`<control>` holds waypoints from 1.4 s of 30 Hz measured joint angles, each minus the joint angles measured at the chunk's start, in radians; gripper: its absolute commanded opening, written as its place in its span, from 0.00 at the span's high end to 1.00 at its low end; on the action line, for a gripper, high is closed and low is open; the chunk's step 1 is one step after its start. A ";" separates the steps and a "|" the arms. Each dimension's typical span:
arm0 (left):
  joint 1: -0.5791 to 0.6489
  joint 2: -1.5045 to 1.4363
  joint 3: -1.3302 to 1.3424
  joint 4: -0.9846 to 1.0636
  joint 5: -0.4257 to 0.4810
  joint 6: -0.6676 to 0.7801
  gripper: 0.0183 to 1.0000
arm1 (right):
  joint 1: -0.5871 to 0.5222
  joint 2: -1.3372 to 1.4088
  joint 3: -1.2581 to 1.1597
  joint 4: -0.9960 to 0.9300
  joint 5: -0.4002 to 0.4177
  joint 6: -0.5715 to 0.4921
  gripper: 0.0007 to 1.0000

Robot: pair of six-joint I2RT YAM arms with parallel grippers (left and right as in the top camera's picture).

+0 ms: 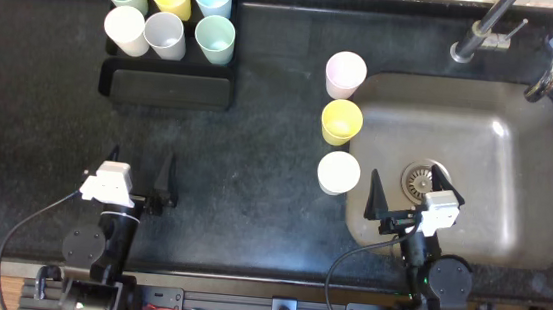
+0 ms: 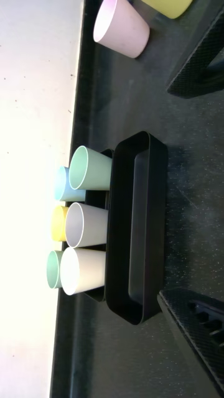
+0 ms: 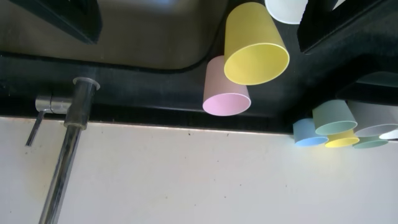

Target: Store Cups

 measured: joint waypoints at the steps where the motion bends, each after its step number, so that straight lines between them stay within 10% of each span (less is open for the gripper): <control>1: 0.002 0.000 0.000 -0.001 0.000 0.006 0.00 | 0.000 0.000 0.000 0.000 0.000 0.000 0.00; 34: 0.021 0.029 0.020 -0.008 -0.012 0.043 0.00 | 0.000 0.000 0.000 0.000 0.000 0.000 0.00; 42: -0.001 0.518 0.558 -0.235 -0.013 0.025 0.00 | 0.000 0.000 0.000 0.000 0.000 0.000 0.00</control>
